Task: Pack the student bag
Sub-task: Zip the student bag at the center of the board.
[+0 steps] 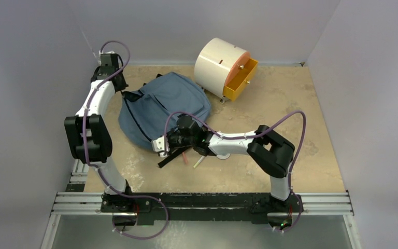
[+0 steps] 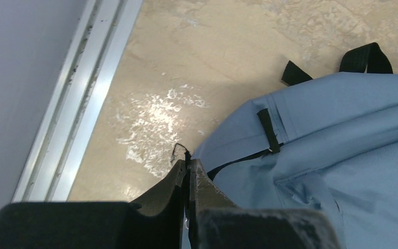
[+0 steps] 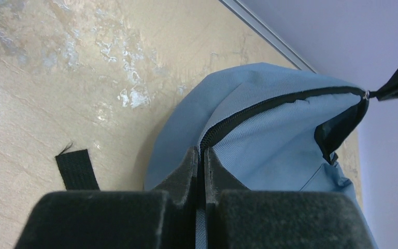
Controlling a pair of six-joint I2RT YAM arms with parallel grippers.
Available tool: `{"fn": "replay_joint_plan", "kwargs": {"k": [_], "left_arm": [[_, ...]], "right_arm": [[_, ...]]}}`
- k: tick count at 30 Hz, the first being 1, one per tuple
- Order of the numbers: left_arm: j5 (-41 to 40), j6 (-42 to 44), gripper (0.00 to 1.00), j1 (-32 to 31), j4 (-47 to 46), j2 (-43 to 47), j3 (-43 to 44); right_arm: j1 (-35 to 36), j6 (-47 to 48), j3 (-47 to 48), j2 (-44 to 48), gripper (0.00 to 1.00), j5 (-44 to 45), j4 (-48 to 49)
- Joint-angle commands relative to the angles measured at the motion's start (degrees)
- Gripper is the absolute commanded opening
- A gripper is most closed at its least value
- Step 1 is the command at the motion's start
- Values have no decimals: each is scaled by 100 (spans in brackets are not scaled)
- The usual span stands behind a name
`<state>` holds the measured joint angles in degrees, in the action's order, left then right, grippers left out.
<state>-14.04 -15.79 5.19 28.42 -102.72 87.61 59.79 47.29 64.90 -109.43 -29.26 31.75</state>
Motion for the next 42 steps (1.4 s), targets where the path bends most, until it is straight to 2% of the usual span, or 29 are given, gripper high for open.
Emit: {"fn": "replay_joint_plan", "kwargs": {"k": [1,6,13,15,19,23,32,34,42], "left_arm": [[166,296,0,114,-1278,-224,666],[708,308,0,106,-1339,-397,824],[1545,352,0,80,-1823,419,-33],[1636,382,0,79,-1853,740,-336],[1629,323,0,79,-1813,1402,-836],[1609,287,0,80,-1708,1798,-1251],[1823,143,0,86,-1542,2053,-1675],[1916,119,0,74,-1481,2046,-1685],[2110,91,0,-134,-1158,2206,-1793]], "right_arm": [[253,178,180,-68,0,-585,-723],[331,216,362,-221,0,-699,-962],[332,-416,332,-76,1,-829,-570],[332,-665,241,31,7,-769,-269],[299,-1348,45,242,28,-462,571],[230,-2121,-80,407,39,-213,1334],[-64,-3733,-299,644,49,-123,2668],[-104,-3938,-284,668,50,-65,2711],[-132,-4956,259,369,55,1102,2252]]}}
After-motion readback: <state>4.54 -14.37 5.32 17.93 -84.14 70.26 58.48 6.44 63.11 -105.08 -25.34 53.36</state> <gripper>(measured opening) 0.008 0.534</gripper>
